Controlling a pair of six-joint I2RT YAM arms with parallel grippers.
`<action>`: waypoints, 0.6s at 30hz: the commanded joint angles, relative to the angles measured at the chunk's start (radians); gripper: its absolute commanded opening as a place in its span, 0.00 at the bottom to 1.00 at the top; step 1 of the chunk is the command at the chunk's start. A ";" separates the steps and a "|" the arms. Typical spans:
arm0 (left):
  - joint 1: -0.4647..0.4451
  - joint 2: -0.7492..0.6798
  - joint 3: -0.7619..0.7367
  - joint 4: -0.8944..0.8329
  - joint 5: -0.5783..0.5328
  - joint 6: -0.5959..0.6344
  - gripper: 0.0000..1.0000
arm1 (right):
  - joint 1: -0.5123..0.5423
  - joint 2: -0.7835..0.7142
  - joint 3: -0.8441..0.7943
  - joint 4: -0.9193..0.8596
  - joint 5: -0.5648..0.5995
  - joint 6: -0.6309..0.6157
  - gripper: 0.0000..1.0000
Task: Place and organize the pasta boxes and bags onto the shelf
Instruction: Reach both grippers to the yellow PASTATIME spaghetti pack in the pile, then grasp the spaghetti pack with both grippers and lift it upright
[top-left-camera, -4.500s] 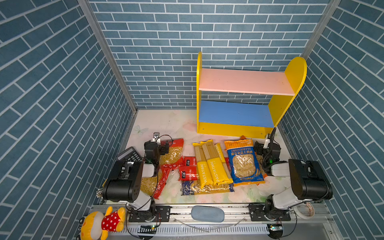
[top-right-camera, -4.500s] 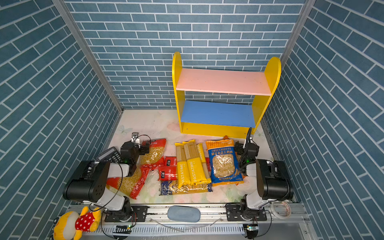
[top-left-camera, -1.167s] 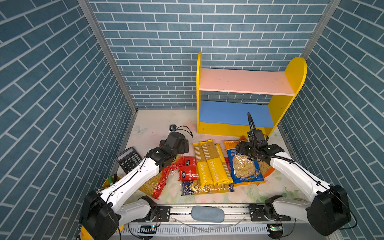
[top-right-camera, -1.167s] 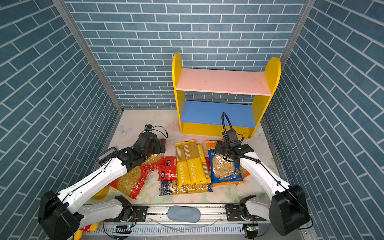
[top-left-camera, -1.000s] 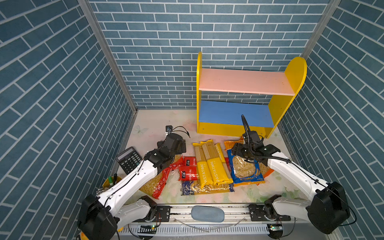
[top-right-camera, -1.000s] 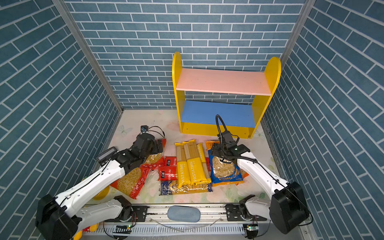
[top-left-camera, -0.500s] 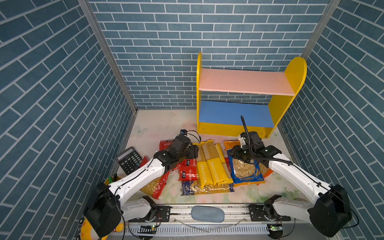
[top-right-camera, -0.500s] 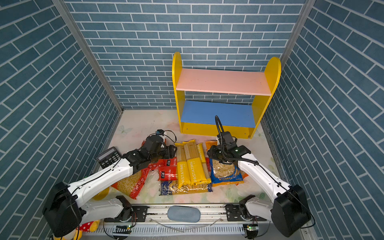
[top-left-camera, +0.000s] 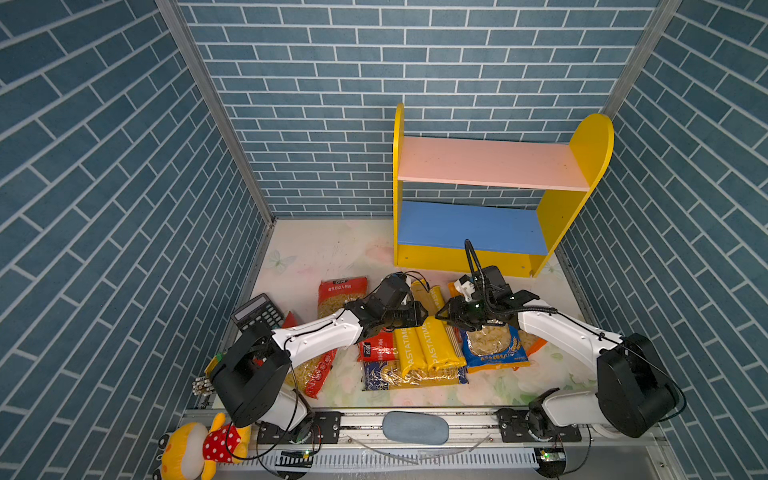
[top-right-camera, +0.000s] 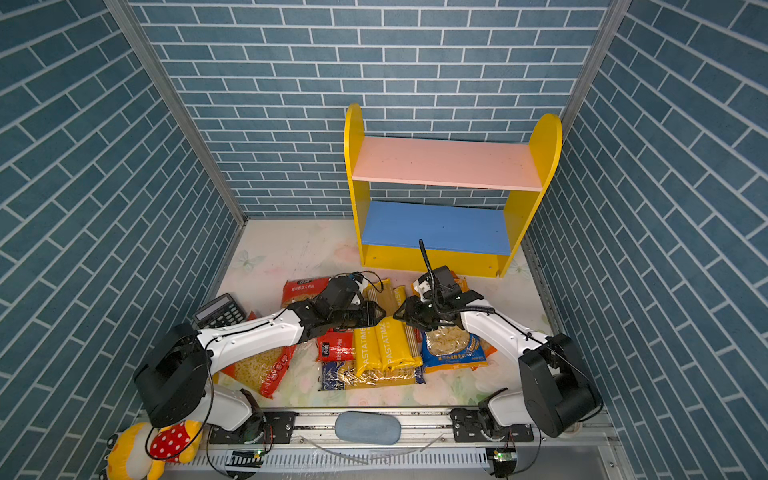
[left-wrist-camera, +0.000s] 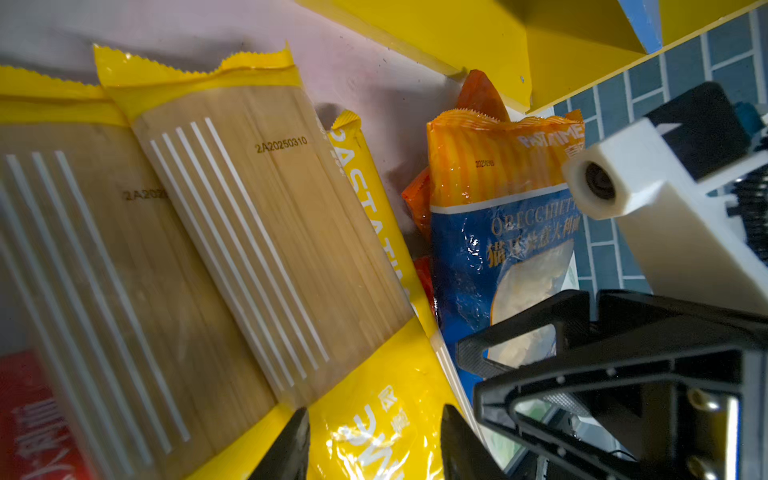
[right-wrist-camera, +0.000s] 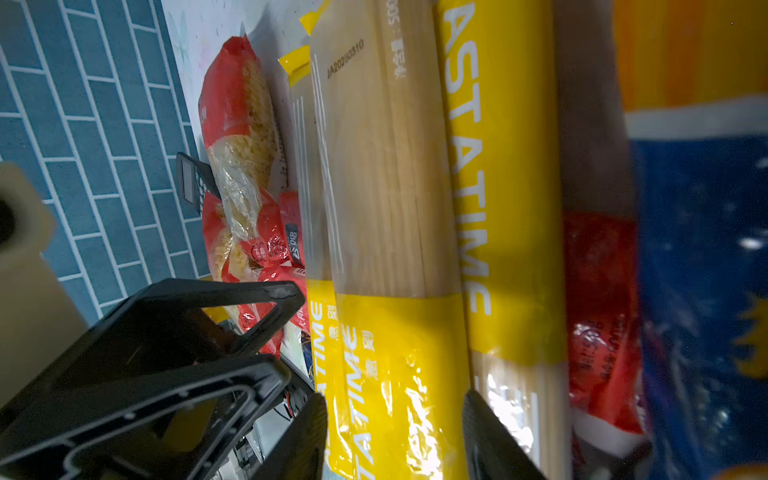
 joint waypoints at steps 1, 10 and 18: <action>-0.002 0.007 -0.035 0.077 0.047 -0.085 0.51 | 0.005 0.031 -0.032 0.009 -0.059 -0.002 0.54; 0.001 0.026 -0.091 0.103 0.045 -0.127 0.48 | 0.013 0.091 -0.047 0.049 -0.088 -0.010 0.62; 0.025 0.076 -0.180 0.296 0.122 -0.209 0.30 | 0.029 0.130 -0.125 0.299 -0.178 0.083 0.55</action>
